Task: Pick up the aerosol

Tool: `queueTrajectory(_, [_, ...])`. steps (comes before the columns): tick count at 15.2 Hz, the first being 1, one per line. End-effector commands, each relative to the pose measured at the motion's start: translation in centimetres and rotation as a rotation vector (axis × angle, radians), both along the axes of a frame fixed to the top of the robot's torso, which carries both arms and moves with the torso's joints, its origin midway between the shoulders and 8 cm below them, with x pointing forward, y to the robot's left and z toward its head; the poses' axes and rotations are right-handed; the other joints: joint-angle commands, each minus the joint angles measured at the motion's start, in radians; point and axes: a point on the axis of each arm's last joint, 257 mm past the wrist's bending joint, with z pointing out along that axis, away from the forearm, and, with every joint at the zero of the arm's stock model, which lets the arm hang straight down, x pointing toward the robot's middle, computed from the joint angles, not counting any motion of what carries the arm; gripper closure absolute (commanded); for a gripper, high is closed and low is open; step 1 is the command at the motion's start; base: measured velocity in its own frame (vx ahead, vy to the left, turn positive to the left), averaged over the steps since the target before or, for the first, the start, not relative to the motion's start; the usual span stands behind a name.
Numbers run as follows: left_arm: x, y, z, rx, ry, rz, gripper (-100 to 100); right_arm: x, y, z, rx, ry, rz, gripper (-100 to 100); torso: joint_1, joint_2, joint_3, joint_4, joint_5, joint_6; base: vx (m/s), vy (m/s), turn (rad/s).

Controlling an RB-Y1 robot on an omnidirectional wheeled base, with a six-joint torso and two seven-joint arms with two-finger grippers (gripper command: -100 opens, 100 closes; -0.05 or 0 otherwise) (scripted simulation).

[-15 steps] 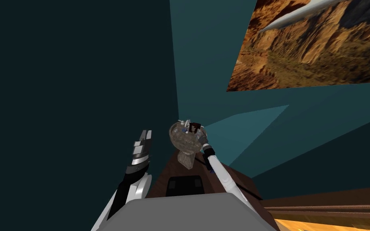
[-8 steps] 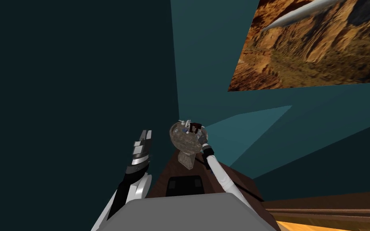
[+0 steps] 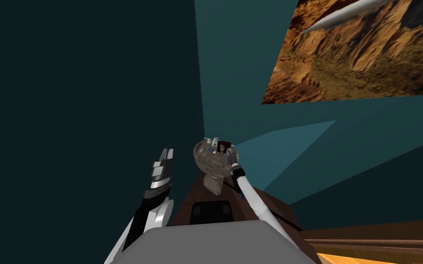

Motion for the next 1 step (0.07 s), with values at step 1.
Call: queueTrajectory(1, [0.0,0.0,0.0,0.0,0.0,0.0,0,0.0,0.0,0.0,0.0,0.0,0.0,100,0.0,0.0,0.0,0.0,0.0,0.0,0.0,0.0,0.0])
